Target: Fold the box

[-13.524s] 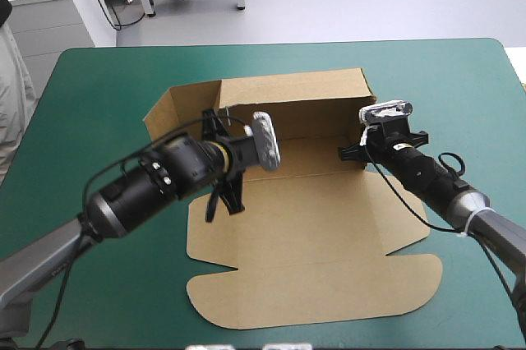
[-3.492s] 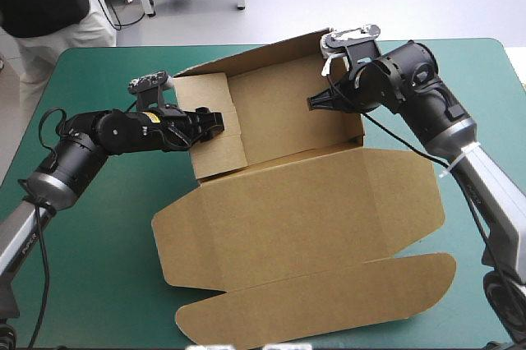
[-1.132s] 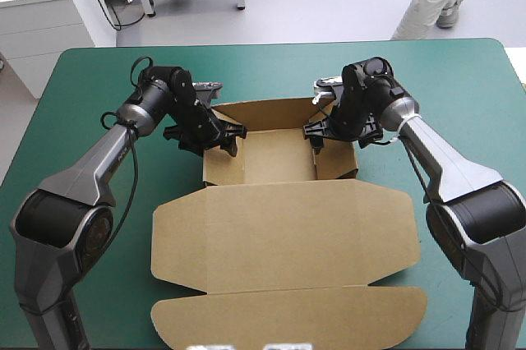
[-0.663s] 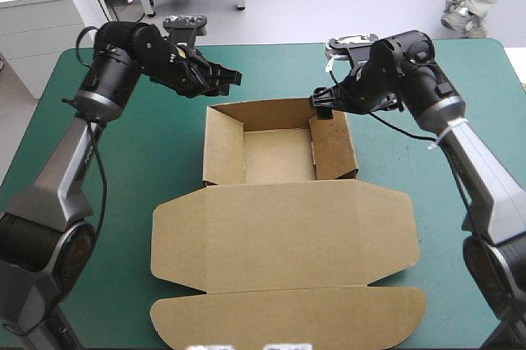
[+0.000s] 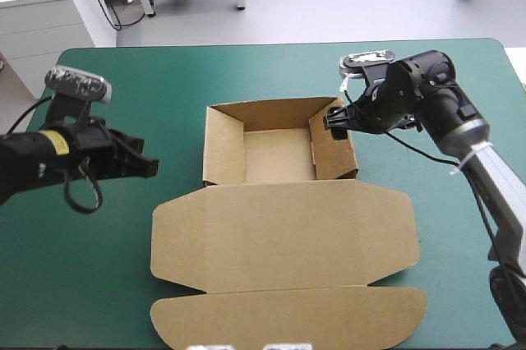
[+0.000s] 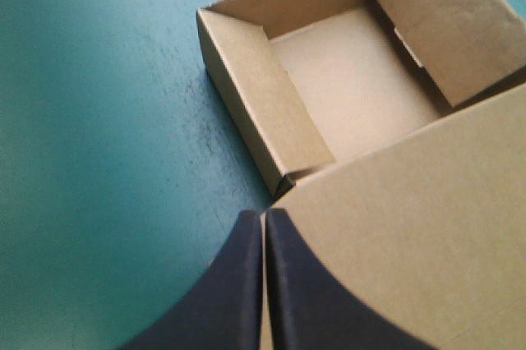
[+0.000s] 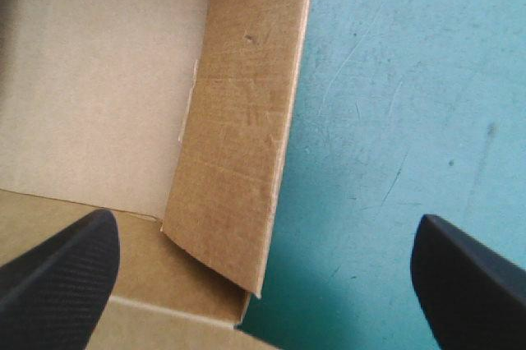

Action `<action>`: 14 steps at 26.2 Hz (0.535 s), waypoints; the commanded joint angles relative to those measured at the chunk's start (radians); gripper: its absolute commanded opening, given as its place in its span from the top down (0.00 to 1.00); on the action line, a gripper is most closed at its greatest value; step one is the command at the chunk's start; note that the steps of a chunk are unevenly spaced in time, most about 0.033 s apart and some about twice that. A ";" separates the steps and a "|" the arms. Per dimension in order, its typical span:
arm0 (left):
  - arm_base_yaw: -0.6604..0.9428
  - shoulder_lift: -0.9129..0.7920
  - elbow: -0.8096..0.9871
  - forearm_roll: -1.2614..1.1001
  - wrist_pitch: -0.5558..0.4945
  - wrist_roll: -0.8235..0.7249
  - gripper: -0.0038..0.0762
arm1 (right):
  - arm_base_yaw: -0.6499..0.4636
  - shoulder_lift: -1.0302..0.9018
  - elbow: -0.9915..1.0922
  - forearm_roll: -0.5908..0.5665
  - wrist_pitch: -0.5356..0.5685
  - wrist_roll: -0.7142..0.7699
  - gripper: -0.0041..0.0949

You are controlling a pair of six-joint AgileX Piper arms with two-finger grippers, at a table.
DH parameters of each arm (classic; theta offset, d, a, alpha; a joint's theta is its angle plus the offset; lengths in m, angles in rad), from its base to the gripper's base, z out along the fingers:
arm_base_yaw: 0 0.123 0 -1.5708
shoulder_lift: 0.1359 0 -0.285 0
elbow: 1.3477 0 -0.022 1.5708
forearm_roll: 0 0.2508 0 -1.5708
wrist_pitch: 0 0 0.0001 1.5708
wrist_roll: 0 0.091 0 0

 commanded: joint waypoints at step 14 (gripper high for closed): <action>-0.004 -0.550 0.595 -0.030 -0.148 0.019 0.96 | -0.010 0.266 -0.104 0.054 -0.061 0.000 0.07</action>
